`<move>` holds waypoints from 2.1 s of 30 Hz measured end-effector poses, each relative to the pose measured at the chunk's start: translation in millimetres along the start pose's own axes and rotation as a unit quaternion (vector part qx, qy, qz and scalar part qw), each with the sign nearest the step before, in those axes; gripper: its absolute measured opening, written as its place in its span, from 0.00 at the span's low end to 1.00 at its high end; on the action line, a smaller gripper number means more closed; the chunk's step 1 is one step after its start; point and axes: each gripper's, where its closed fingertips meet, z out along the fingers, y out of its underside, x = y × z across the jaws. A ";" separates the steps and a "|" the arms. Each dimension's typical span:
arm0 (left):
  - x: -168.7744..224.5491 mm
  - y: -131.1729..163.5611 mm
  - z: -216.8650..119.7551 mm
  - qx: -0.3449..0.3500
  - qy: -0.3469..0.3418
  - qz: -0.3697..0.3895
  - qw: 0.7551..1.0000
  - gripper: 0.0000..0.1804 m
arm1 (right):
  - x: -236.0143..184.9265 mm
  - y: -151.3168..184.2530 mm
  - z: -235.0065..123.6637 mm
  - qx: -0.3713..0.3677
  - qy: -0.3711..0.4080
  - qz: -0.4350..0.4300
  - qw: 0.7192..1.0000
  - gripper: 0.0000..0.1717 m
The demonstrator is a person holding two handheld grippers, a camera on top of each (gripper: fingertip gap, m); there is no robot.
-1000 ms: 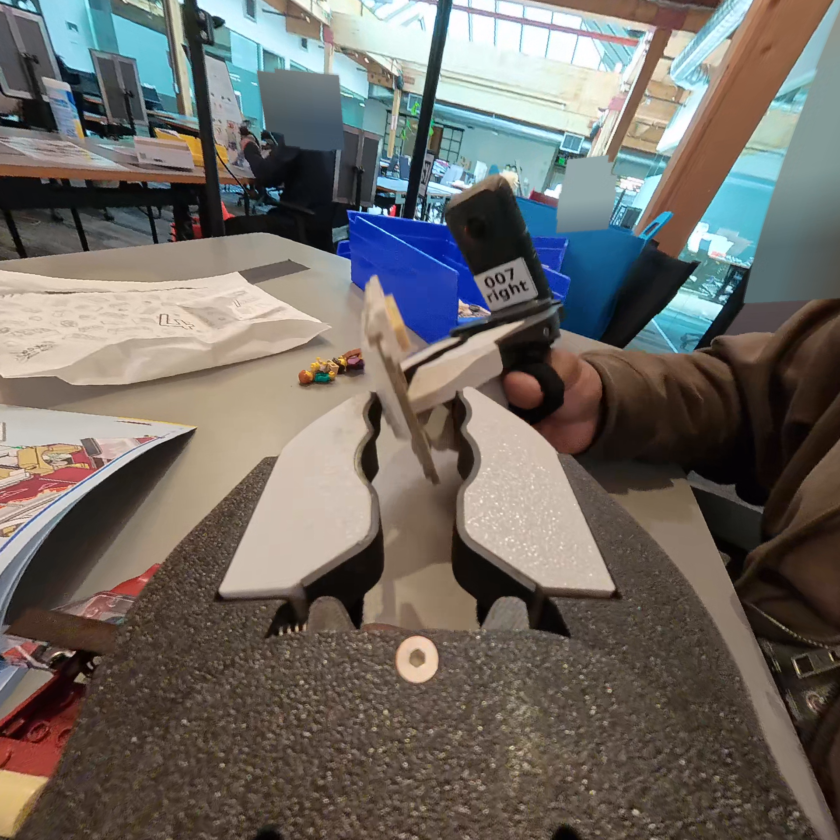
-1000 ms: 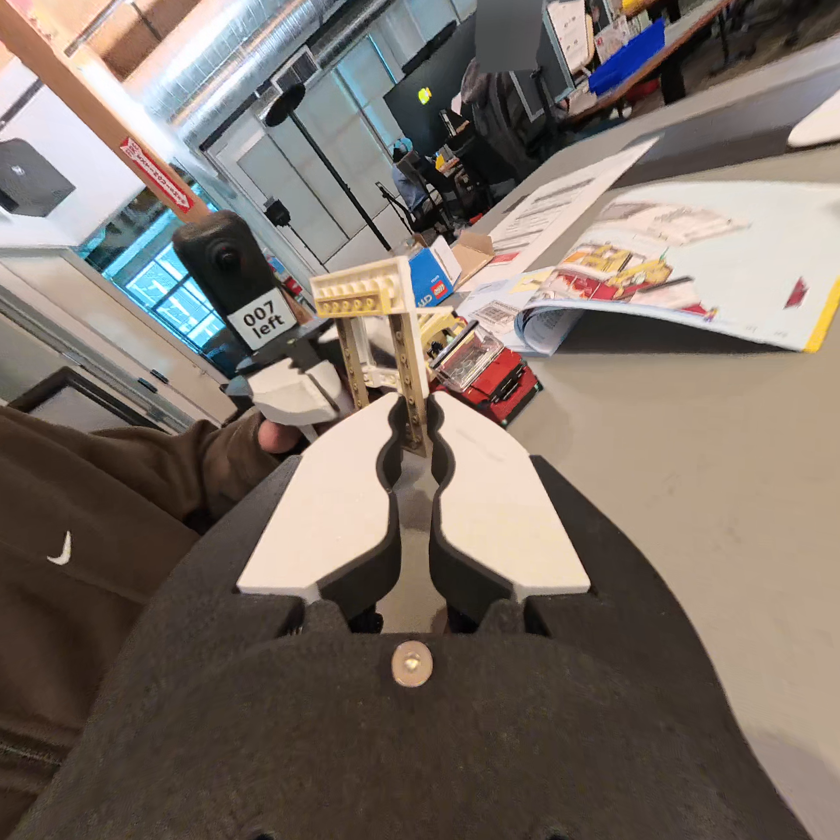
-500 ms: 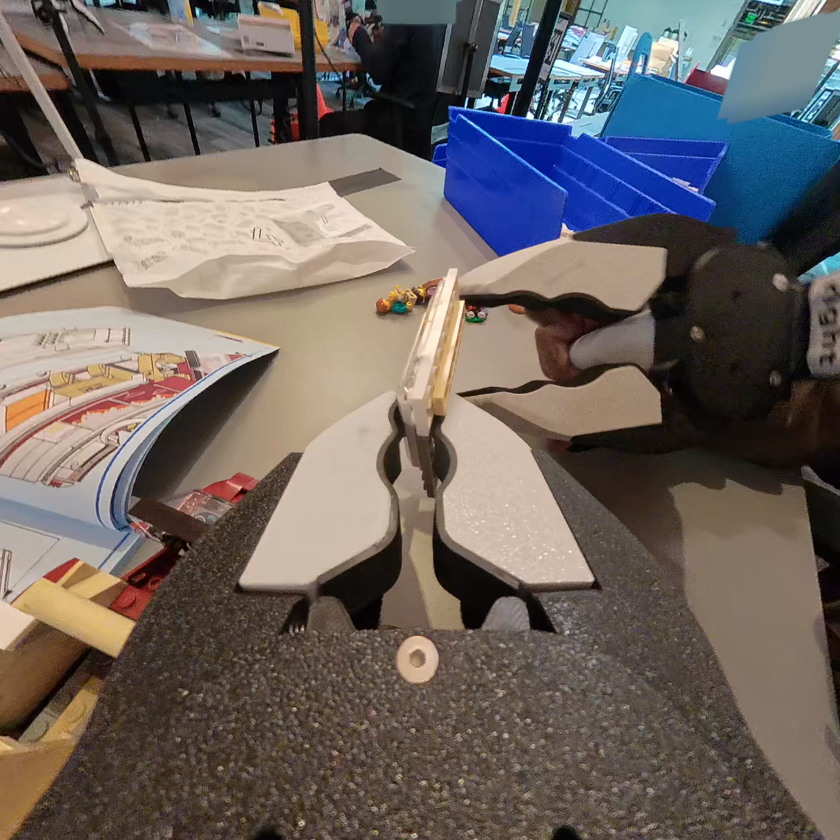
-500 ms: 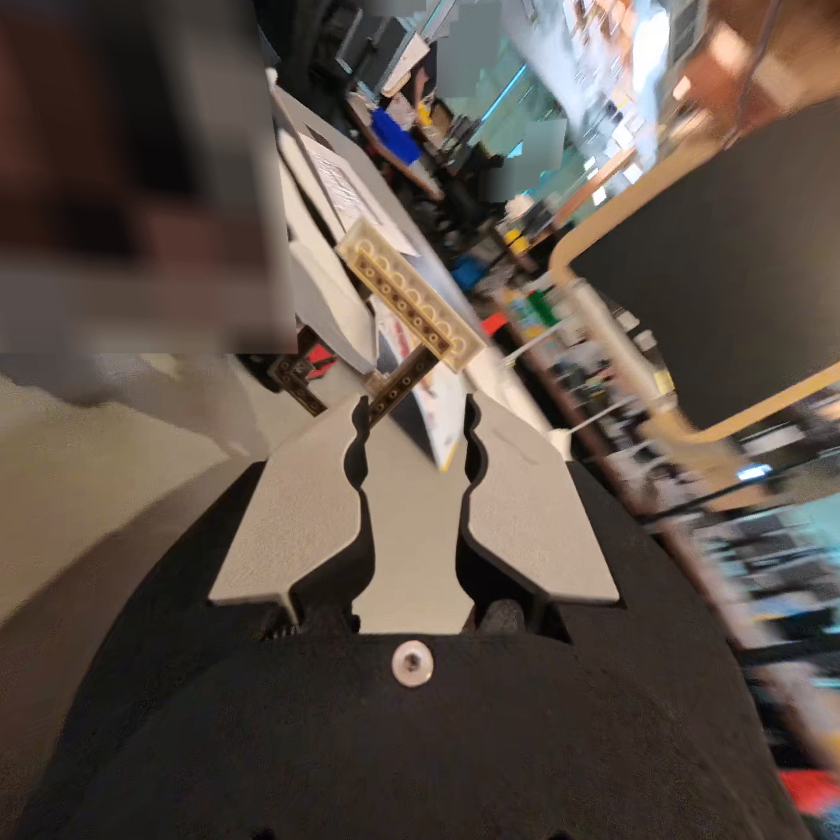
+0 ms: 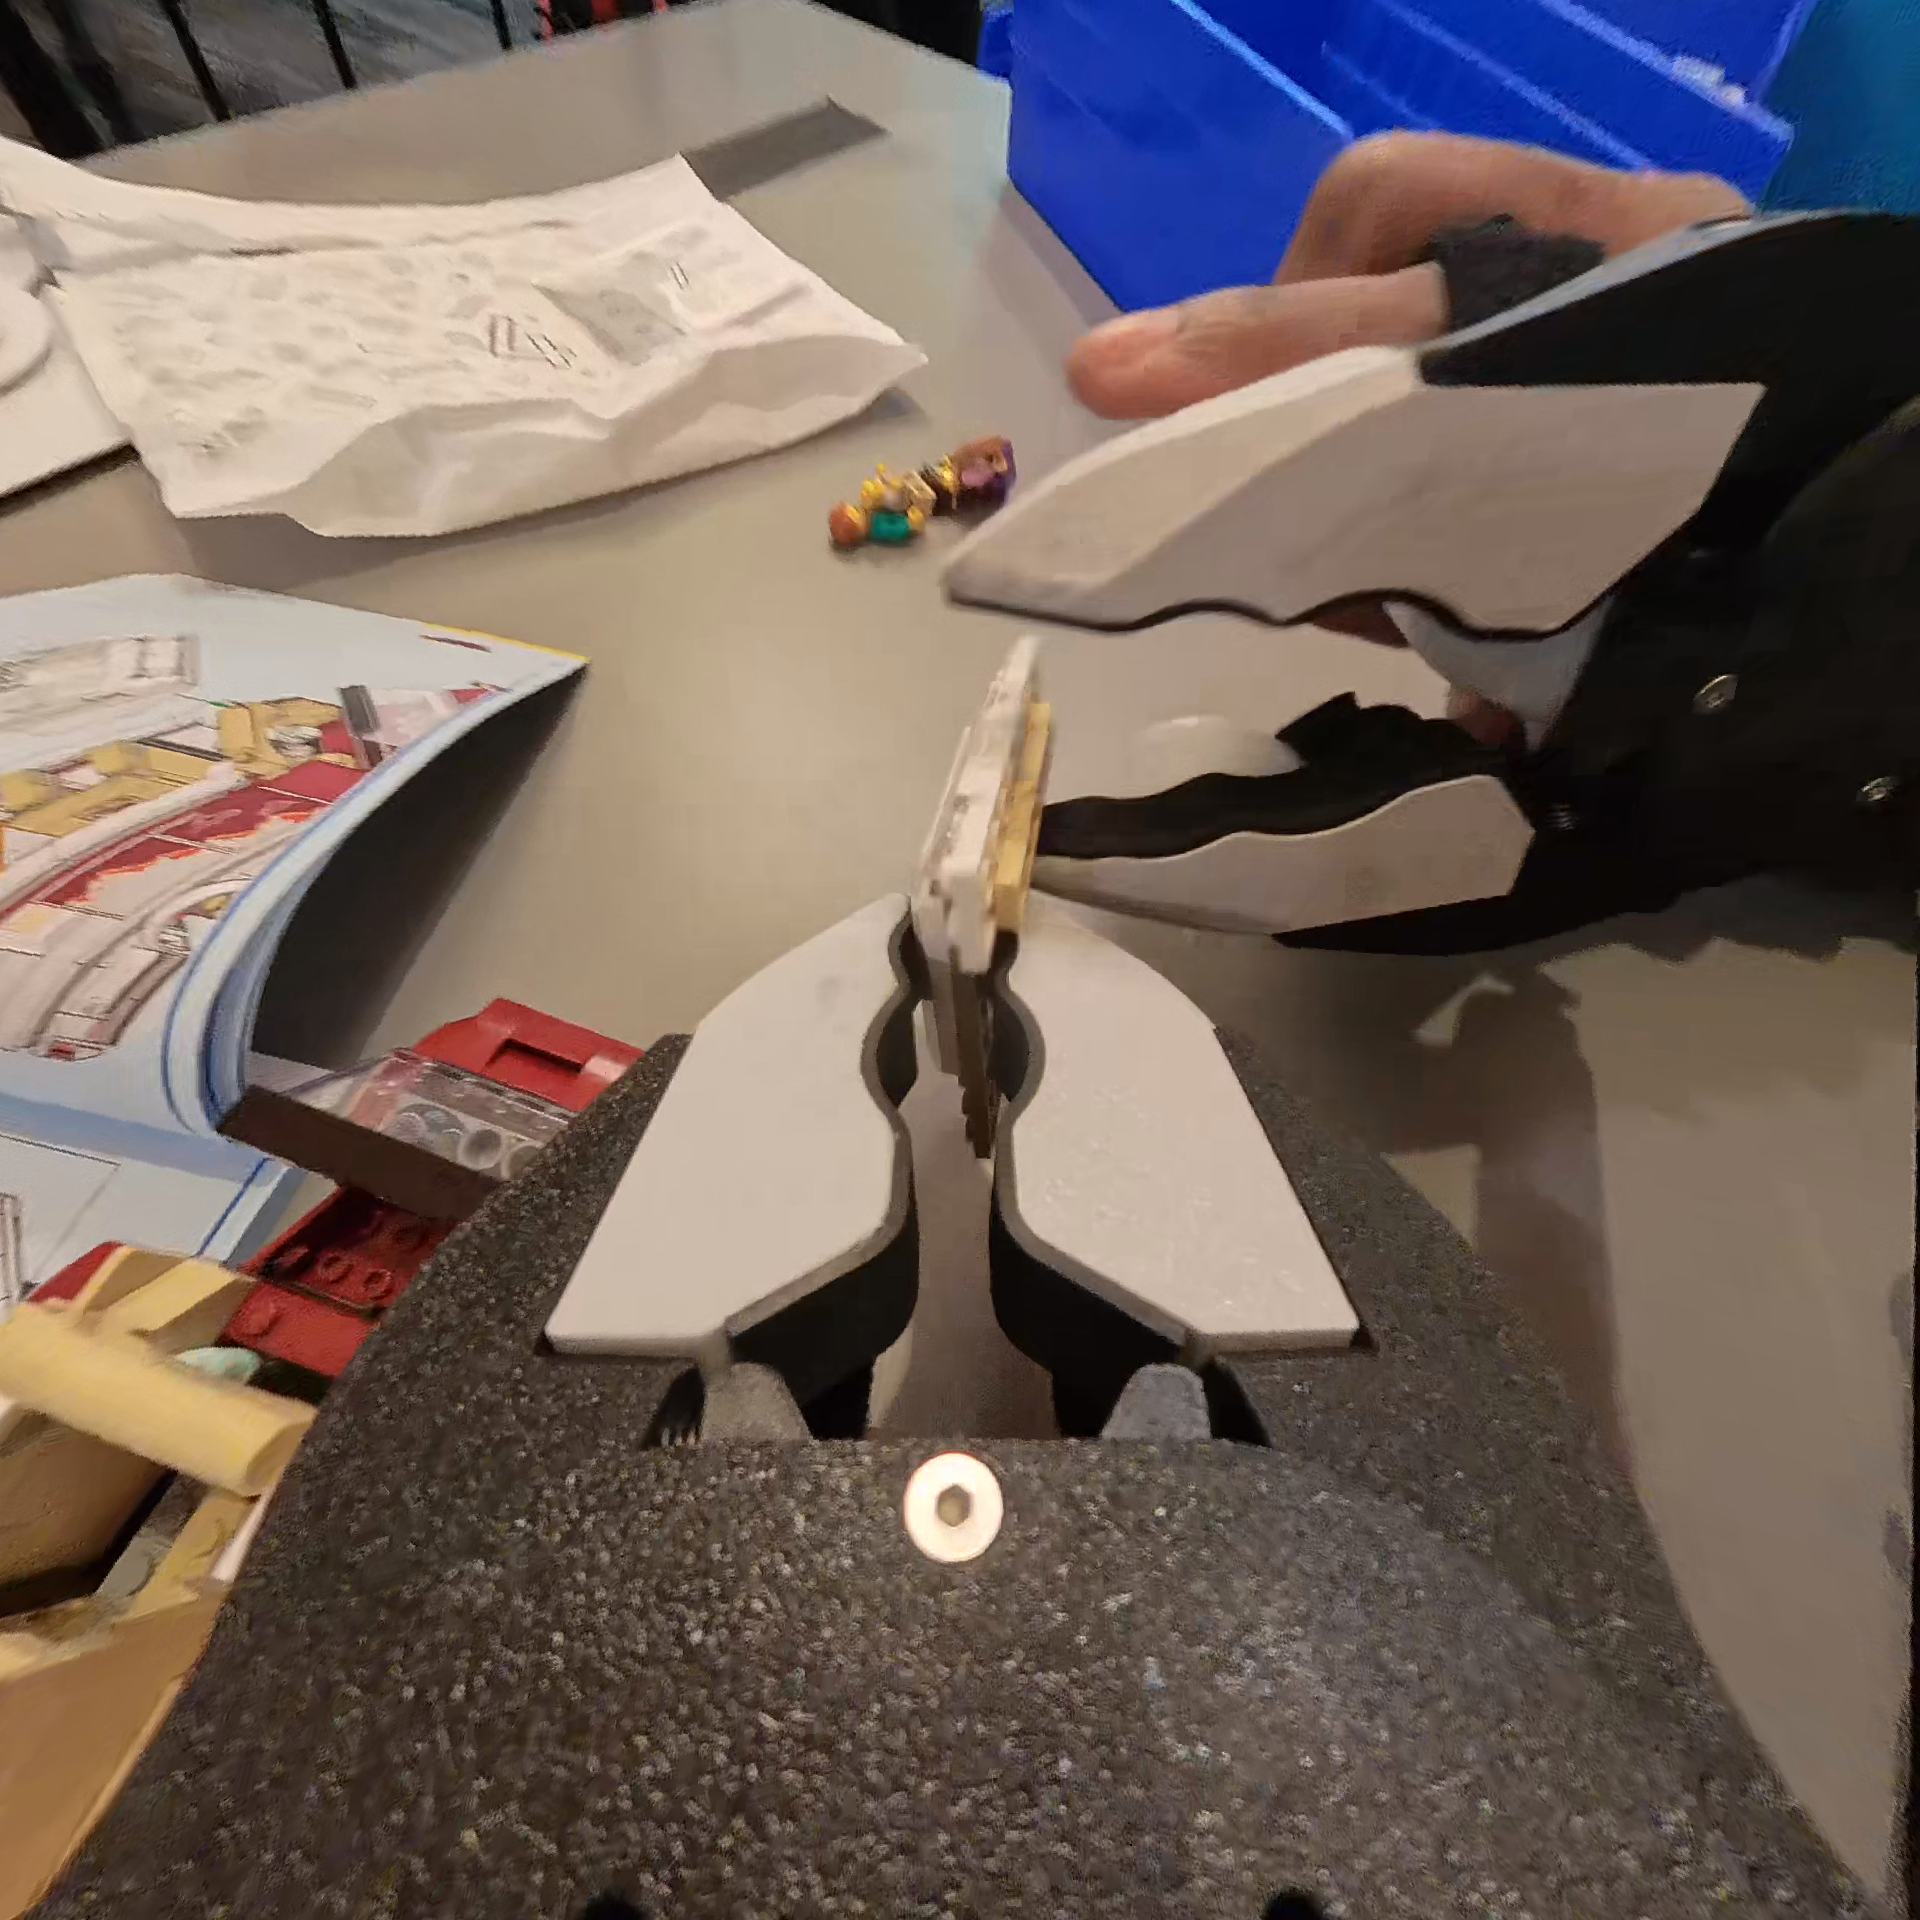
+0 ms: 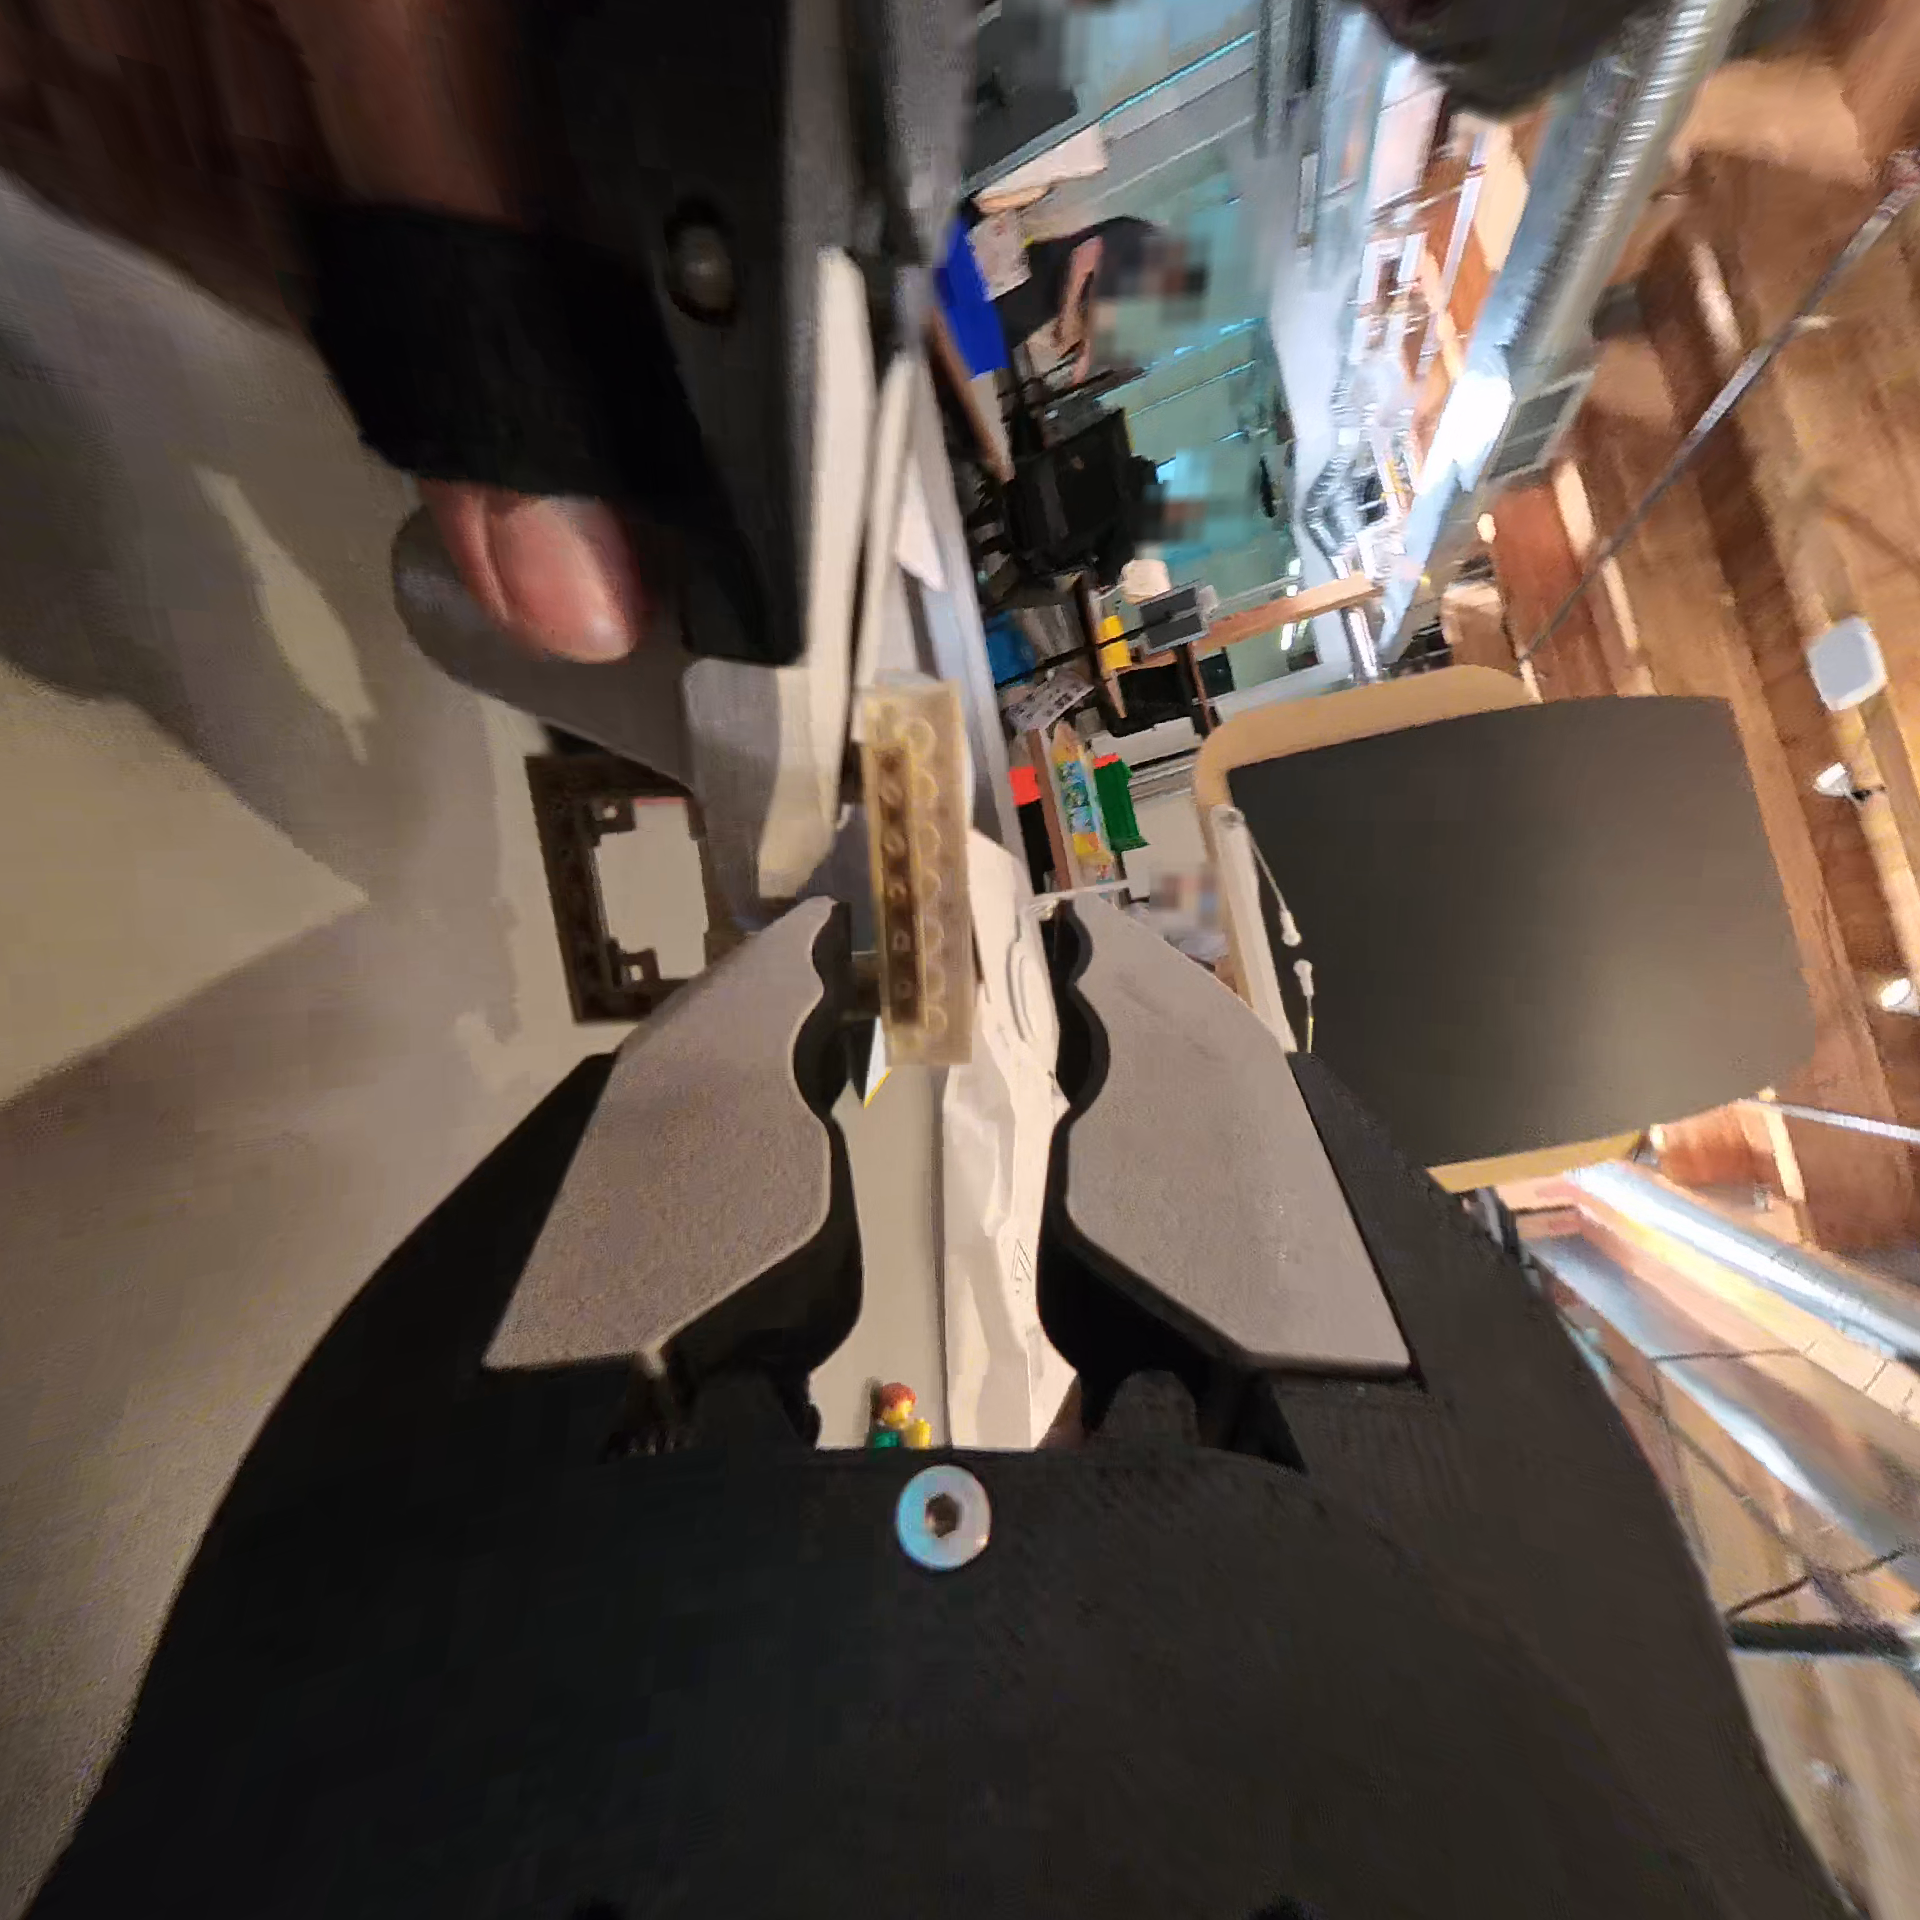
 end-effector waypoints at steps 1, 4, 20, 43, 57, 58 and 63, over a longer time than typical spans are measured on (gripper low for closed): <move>0.1 3.1 1.9 -0.009 -0.004 0.004 1.000 0.05 | -7.0 3.0 2.6 -0.012 -0.016 -0.023 1.000 0.20; 3.0 3.8 3.0 -0.007 0.008 0.015 1.000 0.05 | -16.2 6.2 3.4 -0.017 -0.048 -0.017 0.999 0.12; 15.9 -0.3 4.3 0.005 0.041 0.075 0.996 0.07 | -19.8 11.2 -12.3 0.026 -0.183 0.233 0.955 0.10; -5.8 2.9 4.4 -0.033 -0.143 0.324 0.934 0.05 | -28.9 -16.5 -19.2 0.081 -0.111 0.064 0.988 0.22; -5.3 10.3 0.7 -0.024 -0.050 0.204 0.977 0.05 | -63.5 -24.6 -44.4 0.146 -0.101 -0.129 0.976 0.09; -3.7 11.7 2.0 -0.028 -0.050 0.209 0.976 0.05 | -64.7 -23.6 -43.2 0.145 -0.095 -0.137 0.975 0.09; -0.2 15.9 6.4 -0.042 -0.056 0.249 0.966 0.05 | -48.3 -20.0 -43.8 0.147 -0.055 -0.122 0.980 0.09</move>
